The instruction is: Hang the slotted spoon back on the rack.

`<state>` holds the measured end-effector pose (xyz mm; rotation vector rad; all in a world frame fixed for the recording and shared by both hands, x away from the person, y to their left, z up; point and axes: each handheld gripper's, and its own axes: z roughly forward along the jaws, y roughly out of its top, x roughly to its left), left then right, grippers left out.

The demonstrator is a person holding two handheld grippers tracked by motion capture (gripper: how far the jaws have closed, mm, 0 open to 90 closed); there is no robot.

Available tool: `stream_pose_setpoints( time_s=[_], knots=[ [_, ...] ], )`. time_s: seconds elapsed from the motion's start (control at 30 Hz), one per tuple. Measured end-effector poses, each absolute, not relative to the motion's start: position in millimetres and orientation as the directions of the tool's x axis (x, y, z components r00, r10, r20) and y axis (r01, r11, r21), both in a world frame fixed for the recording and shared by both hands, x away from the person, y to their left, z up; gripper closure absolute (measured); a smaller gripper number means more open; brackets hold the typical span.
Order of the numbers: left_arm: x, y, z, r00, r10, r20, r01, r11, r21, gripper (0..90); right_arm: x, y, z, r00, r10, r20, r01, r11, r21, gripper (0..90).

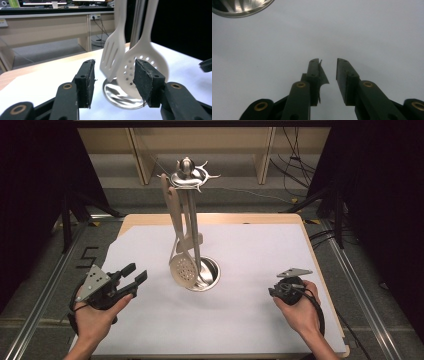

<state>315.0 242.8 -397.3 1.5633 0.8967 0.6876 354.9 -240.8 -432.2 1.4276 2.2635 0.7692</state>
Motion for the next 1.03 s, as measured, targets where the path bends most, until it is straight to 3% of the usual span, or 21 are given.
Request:
stream_pose_setpoints(
  time_s=[0.37, 0.57, 1.03],
  knots=[
    [316.1, 253.2, -426.4, 0.499, 0.864, -0.065, 0.231, -0.061, 0.971, 49.6, 355.5, -240.8, -433.8, -0.43, 0.903, -0.01, 0.708, 0.345, 0.616, 71.5],
    [317.5, 257.9, -442.3, 0.473, 0.881, -0.03, 0.225, -0.088, 0.97, 49.7, 355.9, -242.5, -436.2, -0.433, 0.901, -0.013, 0.707, 0.349, 0.615, 70.1],
    [318.9, 262.3, -453.6, 0.455, 0.89, -0.031, 0.249, -0.093, 0.964, 49.7, 356.8, -246.2, -441.8, -0.436, 0.9, -0.008, 0.706, 0.348, 0.617, 67.8]
  ],
)
